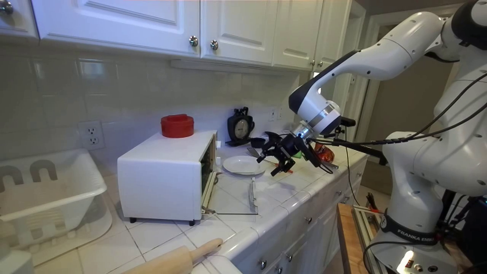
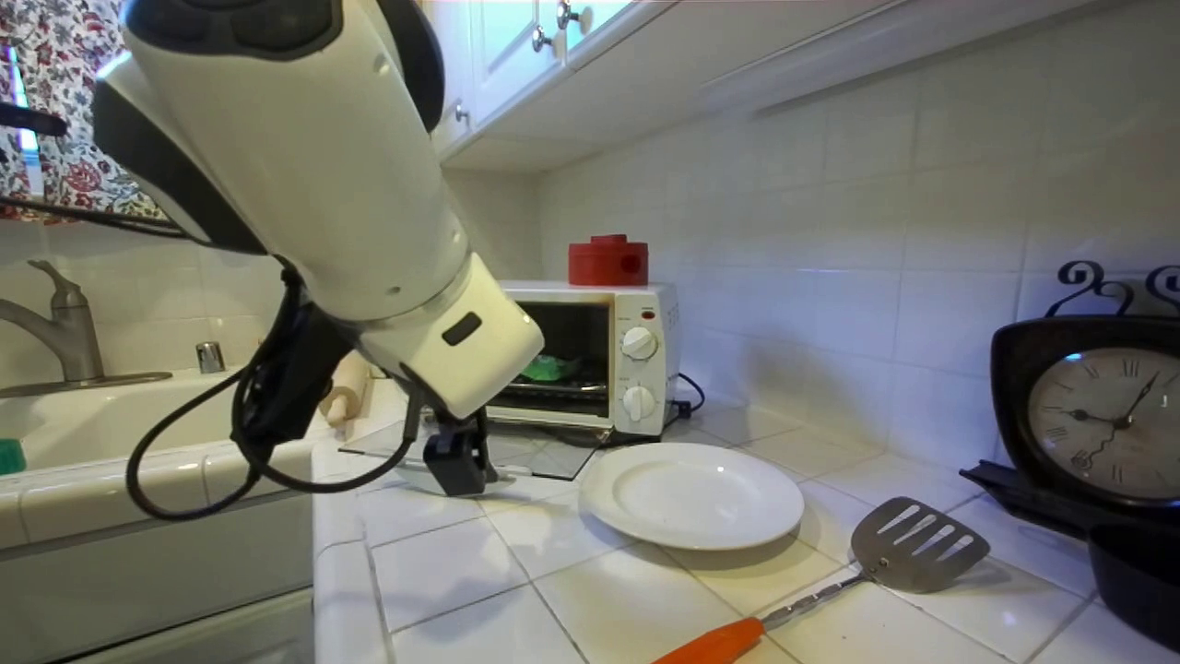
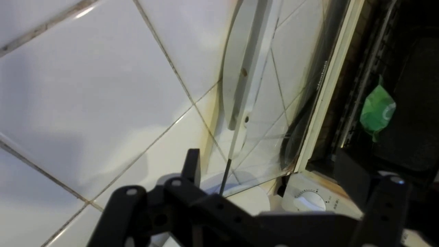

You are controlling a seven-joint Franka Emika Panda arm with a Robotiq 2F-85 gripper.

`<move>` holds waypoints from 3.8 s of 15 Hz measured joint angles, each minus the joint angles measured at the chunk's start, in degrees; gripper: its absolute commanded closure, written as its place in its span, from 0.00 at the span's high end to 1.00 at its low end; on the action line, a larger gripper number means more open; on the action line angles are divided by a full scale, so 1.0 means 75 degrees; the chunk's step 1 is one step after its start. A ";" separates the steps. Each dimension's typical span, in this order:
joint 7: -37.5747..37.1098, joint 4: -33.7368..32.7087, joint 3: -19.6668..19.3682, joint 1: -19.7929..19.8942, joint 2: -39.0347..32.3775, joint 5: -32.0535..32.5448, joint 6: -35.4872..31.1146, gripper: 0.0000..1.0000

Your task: Close the door to the oven

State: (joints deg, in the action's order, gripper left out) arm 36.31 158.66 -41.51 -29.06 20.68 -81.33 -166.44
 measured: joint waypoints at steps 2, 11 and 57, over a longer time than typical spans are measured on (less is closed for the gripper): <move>0.0524 -0.0031 -0.0229 -0.0052 -0.0094 -0.0278 0.0029 1.00; 0.1378 -0.0122 -0.0594 -0.0269 -0.0391 -0.0799 0.0466 1.00; 0.4863 -0.1649 0.3637 0.4818 -0.3325 -0.3680 0.4724 1.00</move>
State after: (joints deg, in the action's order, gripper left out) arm 72.78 146.29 -14.23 7.08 -4.26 -108.93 -131.01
